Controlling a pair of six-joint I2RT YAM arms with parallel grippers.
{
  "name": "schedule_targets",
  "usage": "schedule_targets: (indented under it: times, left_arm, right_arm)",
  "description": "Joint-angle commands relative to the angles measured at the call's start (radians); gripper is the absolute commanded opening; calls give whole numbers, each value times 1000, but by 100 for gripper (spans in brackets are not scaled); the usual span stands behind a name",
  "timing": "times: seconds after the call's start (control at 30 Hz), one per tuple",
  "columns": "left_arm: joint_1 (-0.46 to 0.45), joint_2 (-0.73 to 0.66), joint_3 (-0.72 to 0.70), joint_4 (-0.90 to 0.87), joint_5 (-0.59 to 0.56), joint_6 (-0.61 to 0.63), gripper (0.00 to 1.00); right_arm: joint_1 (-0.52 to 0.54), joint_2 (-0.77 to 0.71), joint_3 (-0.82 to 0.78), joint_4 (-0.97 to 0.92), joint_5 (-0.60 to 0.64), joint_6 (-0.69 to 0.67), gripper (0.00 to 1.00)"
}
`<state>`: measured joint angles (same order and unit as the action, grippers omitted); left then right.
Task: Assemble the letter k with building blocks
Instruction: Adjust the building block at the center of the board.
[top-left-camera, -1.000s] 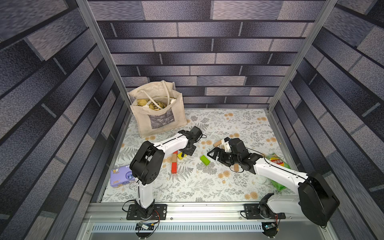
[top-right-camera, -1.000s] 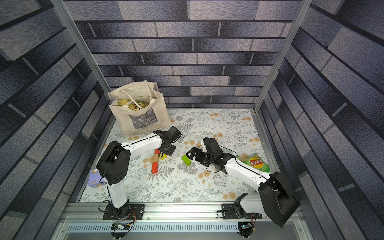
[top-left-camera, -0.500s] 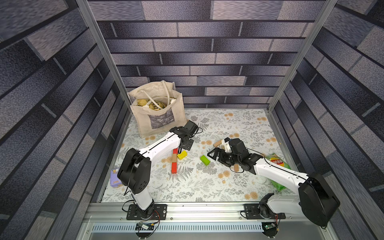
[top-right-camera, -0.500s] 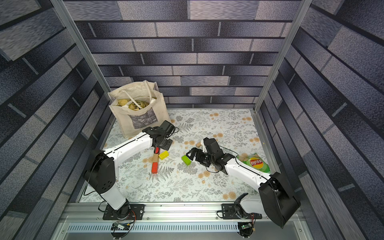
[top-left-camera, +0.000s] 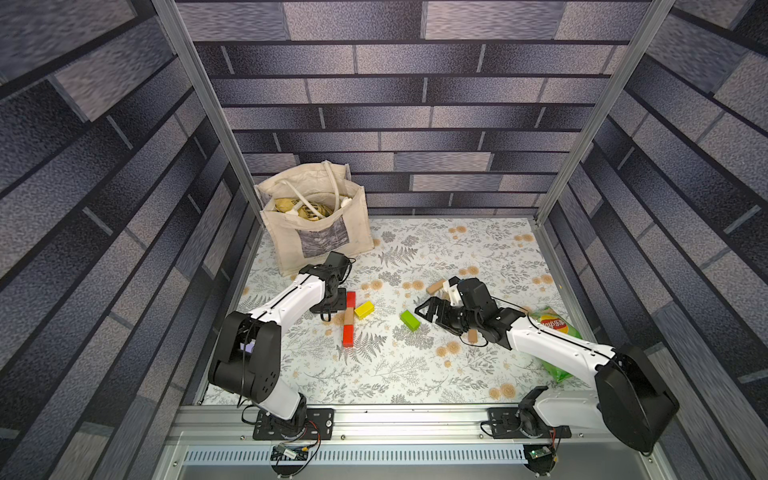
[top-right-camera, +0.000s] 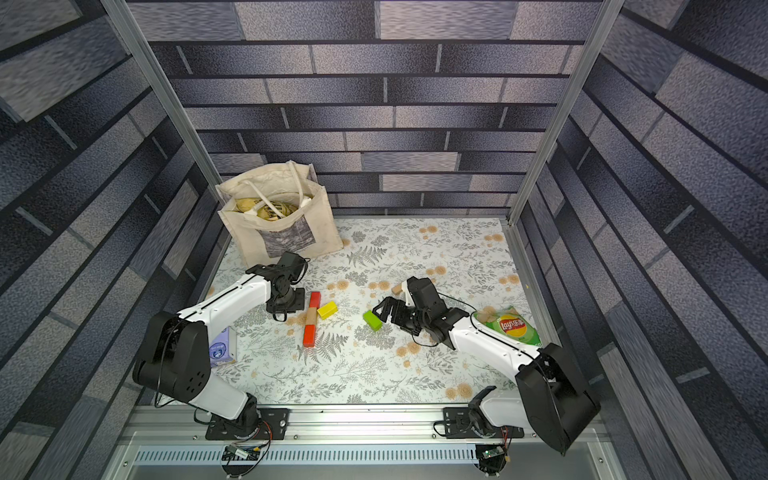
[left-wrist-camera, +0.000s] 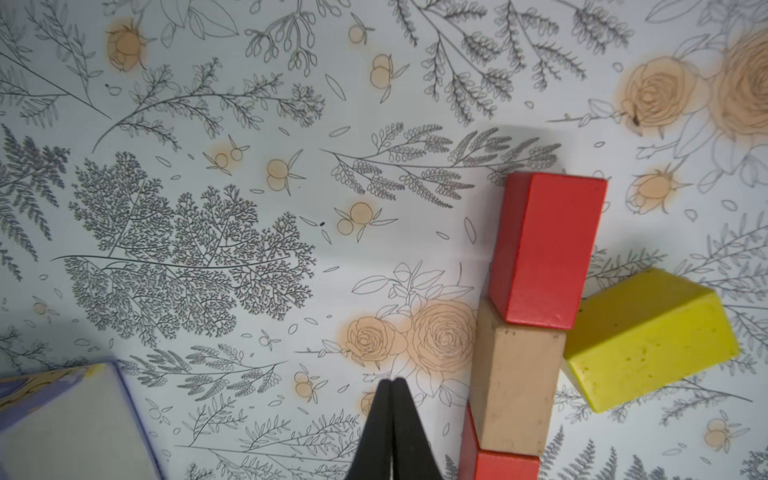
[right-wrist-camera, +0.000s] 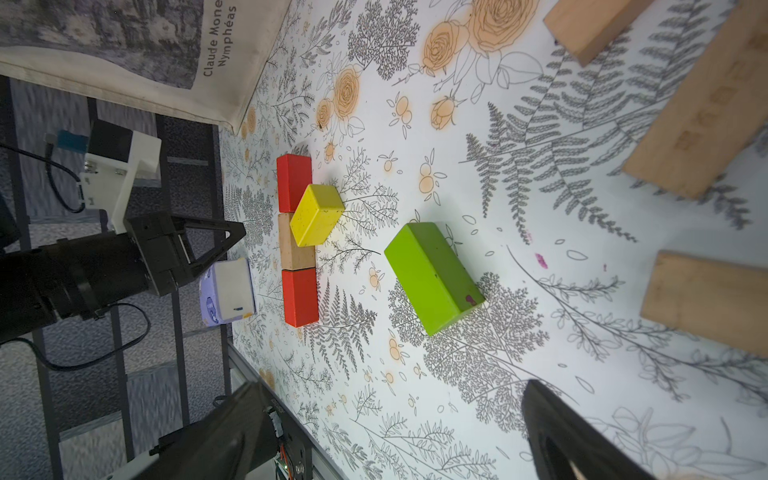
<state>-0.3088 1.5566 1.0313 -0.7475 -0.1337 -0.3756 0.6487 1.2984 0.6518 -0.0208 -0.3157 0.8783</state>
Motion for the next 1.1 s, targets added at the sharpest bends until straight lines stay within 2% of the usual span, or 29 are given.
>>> schedule_targets:
  times: [0.0,0.1,0.43,1.07]
  left_arm:
    - [-1,16,-30,42,70,-27,7]
    - [0,31,-37,75,109,-8,7]
    - [0,80,-27,114,121,58,8]
    - [-3,90,-28,146,158,66,8]
  right_arm:
    - [8,3,-6,3,-9,-11,100]
    - [8,-5,-12,2,-6,-10,100]
    - [7,-8,-6,-11,-1,-12,100]
    - [8,-1,3,-17,1,-12,100]
